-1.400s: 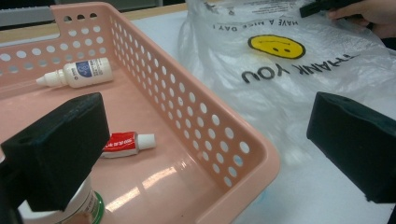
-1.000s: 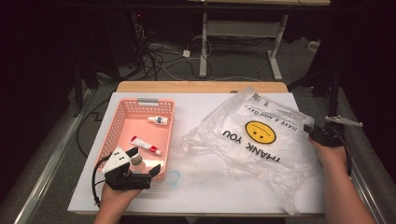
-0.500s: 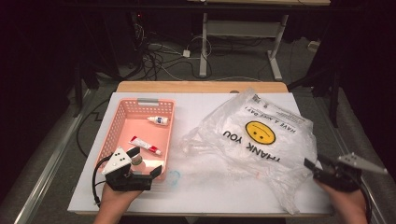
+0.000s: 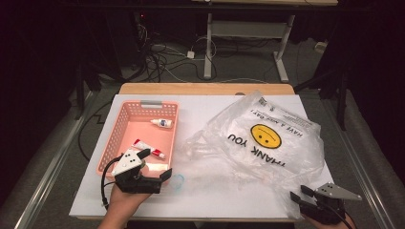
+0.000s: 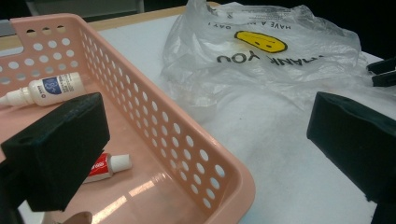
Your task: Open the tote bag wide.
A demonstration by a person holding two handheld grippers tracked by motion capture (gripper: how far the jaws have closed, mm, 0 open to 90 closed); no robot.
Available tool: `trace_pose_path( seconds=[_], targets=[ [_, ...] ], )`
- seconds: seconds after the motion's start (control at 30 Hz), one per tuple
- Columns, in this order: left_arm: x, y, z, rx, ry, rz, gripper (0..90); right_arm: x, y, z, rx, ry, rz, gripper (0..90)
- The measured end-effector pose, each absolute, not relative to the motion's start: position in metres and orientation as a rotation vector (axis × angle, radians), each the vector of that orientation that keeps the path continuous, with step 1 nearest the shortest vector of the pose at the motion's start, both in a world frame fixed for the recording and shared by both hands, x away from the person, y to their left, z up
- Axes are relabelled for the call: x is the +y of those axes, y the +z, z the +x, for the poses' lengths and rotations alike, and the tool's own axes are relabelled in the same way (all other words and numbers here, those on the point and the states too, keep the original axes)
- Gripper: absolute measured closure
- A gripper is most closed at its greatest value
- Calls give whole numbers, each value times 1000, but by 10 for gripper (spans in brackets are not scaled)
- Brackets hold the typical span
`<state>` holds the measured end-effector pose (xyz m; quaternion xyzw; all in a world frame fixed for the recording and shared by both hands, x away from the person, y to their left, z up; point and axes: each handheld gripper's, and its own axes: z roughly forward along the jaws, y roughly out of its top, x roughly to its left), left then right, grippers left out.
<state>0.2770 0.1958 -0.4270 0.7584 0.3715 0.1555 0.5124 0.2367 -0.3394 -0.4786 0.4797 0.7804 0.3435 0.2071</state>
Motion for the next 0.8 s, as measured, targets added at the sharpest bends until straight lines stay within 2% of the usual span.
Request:
trace_pose_path(
  seconds=[0.03, 0.07, 0.13, 0.17, 0.37, 0.6, 0.8],
  targets=[
    [196, -427, 277, 892, 373, 1826, 0, -338, -478, 236, 2168, 924, 1314, 753],
    [195, -427, 278, 891, 374, 1829, 0, -338, -478, 236, 2168, 924, 1314, 753],
    [194, -427, 278, 886, 373, 1830, 0, -335, -478, 235, 2173, 916, 1297, 863],
    [194, -427, 278, 887, 373, 1829, 0, -331, -477, 234, 2187, 920, 1280, 884],
    [196, -426, 279, 898, 373, 1815, 0, -312, -468, 220, 2142, 974, 1253, 886],
    [193, -426, 281, 894, 359, 1819, 0, -288, -465, 222, 2160, 1024, 1204, 885],
    [192, -426, 280, 889, 353, 1819, 0, -242, -467, 225, 2245, 1092, 1107, 878]
  ],
)
